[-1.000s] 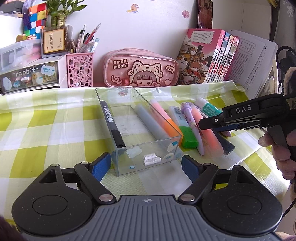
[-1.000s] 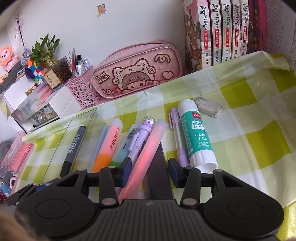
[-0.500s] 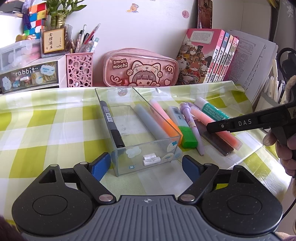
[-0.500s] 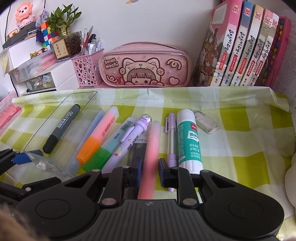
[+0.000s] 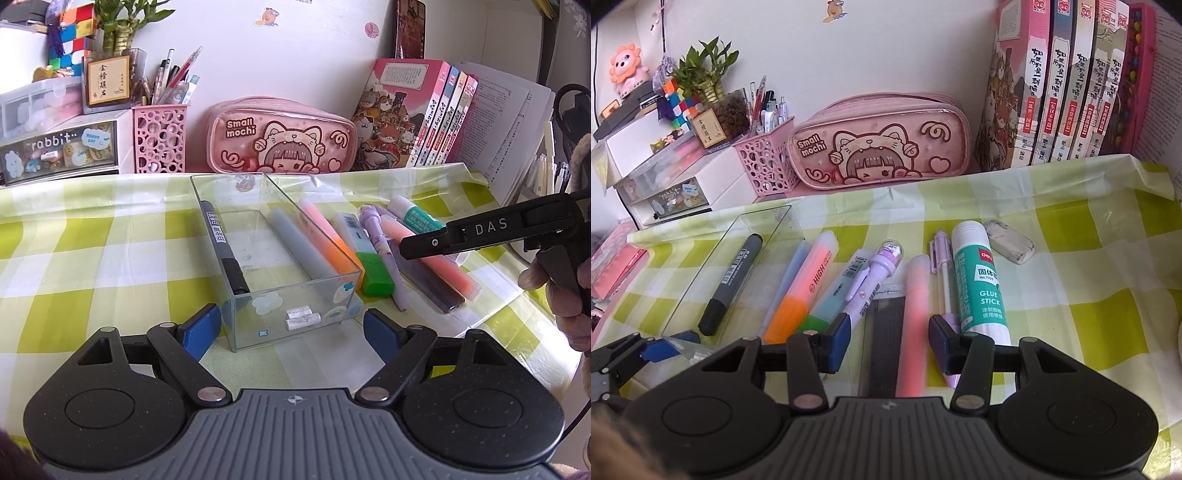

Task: Organize stationery
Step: 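Grasp the pink highlighter with the right gripper and lift it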

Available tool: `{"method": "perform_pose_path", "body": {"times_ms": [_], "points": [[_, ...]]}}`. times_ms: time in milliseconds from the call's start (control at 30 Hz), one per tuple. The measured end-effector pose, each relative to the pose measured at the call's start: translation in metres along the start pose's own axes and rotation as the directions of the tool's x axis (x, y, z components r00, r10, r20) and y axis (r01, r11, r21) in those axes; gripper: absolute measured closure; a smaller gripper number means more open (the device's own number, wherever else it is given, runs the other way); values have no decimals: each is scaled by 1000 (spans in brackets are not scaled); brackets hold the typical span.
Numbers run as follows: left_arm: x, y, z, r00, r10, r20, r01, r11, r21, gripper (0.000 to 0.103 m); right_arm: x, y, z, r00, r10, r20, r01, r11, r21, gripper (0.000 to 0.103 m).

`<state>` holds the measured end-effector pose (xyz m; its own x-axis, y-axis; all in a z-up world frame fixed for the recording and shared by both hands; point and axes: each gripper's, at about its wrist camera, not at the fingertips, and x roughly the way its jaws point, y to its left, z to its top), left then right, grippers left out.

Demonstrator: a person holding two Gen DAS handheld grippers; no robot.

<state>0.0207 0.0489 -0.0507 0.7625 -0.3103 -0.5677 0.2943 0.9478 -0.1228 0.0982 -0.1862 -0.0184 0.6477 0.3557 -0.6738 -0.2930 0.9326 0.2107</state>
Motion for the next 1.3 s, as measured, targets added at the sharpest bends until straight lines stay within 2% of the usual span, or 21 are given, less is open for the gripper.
{"method": "perform_pose_path", "body": {"times_ms": [367,567,633,700,867,1033,1300], "points": [[0,1,0,1000,1,1,-1,1000,-2,22,3,-12,-5,999,31,-5,-31,999,22,40],[0,1,0,1000,1,1,-1,1000,-2,22,10,-11,-4,1000,5,16,-5,1000,-2,50],[0,1,0,1000,1,1,-1,1000,-1,22,9,-15,-3,1000,5,20,-5,1000,21,59],[0,1,0,1000,0,1,0,1000,-2,22,9,-21,-4,1000,11,22,-12,999,52,62],[0,1,0,1000,0,1,0,1000,-2,22,4,-27,-5,999,7,34,-11,994,109,63],[0,1,0,1000,-1,2,1,1000,-4,22,-7,-29,2,997,31,73,-43,986,162,63],[0,1,0,1000,-1,2,1,1000,-5,22,-9,-17,19,985,147,95,-166,956,241,63]]}}
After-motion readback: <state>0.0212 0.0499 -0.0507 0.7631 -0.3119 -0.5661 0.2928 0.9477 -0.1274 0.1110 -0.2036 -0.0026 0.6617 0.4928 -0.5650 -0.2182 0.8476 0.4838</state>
